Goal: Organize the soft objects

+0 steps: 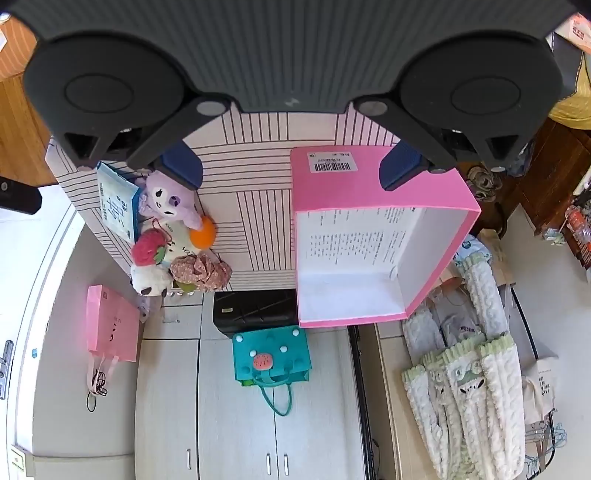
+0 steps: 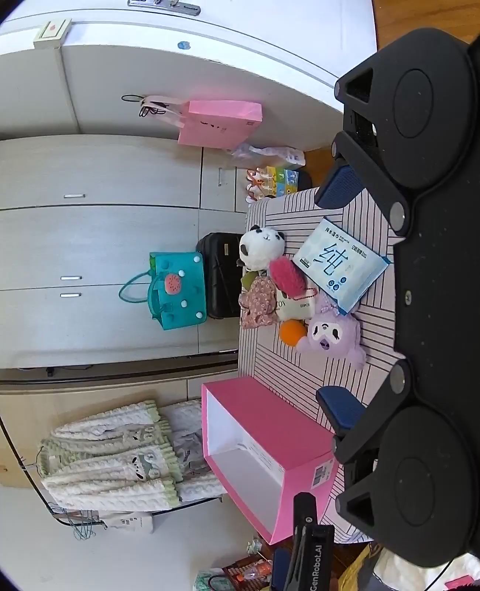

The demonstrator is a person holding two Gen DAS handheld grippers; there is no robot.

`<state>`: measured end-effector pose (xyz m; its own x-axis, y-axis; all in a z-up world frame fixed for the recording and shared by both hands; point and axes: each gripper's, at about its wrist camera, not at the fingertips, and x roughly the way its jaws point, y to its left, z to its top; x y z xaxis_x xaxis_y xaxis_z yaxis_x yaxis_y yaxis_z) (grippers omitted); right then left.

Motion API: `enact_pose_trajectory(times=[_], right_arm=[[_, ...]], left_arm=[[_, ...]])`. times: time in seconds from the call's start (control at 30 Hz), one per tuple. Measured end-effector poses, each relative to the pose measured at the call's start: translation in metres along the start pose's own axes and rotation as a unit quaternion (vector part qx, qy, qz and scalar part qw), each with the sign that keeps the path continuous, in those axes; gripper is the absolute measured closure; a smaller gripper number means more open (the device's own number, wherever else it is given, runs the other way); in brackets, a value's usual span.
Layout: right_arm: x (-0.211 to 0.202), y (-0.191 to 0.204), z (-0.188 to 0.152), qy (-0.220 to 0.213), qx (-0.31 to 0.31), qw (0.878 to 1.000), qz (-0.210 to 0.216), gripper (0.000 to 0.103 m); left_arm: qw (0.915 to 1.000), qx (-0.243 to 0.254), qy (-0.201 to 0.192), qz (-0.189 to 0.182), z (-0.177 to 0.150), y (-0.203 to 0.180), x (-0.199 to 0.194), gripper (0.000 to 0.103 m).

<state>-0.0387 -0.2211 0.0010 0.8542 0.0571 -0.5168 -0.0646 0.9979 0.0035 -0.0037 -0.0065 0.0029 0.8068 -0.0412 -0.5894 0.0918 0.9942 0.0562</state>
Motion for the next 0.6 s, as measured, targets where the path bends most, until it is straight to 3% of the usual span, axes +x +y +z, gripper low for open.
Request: enact_pose_trajectory(times=[0.6], right_arm=[[0.0032, -0.0078, -0.001, -0.012, 0.016, 1.0, 0.013, 0.0]], left_arm=[[0.9992, -0.029, 0.027, 0.0, 0.0005, 0.0076, 0.0091, 0.0]])
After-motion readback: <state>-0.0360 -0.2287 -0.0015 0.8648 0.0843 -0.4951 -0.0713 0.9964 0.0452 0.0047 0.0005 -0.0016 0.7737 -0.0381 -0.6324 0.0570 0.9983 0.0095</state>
